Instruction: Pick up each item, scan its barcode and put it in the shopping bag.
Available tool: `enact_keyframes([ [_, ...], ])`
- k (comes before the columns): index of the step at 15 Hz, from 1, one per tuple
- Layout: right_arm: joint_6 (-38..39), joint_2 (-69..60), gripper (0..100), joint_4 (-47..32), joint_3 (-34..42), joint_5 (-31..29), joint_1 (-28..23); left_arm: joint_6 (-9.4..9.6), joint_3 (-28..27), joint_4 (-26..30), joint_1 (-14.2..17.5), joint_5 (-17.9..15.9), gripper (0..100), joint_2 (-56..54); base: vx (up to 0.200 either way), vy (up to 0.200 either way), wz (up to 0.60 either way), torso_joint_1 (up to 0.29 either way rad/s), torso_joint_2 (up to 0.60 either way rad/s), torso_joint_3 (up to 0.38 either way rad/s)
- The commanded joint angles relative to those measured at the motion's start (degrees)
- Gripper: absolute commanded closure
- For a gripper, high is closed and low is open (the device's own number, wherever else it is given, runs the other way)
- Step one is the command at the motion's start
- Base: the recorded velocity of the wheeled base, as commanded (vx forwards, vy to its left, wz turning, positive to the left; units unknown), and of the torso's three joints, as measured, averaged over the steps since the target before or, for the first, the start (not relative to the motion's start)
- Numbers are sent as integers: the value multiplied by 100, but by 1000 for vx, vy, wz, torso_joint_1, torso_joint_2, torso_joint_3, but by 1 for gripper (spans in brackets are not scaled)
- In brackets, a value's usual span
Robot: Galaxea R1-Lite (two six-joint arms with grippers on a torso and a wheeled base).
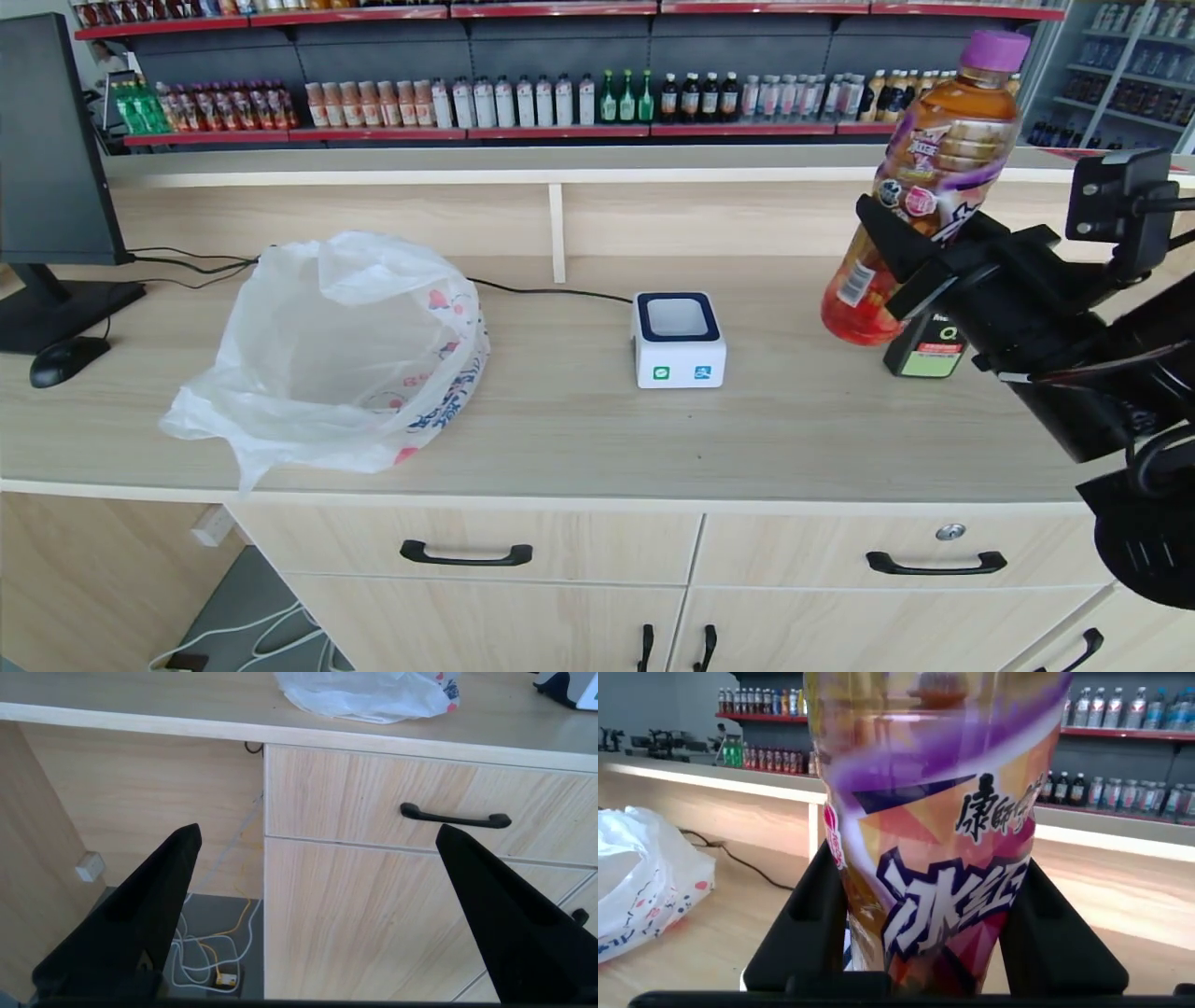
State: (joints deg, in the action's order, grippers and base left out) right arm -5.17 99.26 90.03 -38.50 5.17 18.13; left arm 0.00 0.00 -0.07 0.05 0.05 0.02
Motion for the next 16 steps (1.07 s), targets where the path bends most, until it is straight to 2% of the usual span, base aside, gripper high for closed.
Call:
enact_keyframes([
  [1,-10,630,100,-3,-457,169,7,0,0,-1,-5,4,0,6,0,0,0,0,0,0],
  [3,-98,859,100,-3,-510,547,-2,0,0,-1,4,4,0,6,0,0,0,0,0,0],
  [7,-705,1430,100,-3,-1151,1364,-116,-9,0,-1,4,4,0,6,0,0,0,0,0,0],
  [10,-714,1746,100,-3,-1828,1487,-55,0,0,-1,4,4,0,6,0,0,0,0,0,0],
  [12,-749,1887,100,-3,-2206,1874,-46,0,0,-1,4,4,0,6,0,0,0,0,0,0],
  [13,-933,2001,100,-3,-2470,2331,-55,0,0,-1,-5,4,0,6,0,0,0,0,0,0],
  [16,-1188,2089,100,-3,-2549,2717,-55,0,0,-1,-5,4,0,6,0,0,0,0,0,0],
])
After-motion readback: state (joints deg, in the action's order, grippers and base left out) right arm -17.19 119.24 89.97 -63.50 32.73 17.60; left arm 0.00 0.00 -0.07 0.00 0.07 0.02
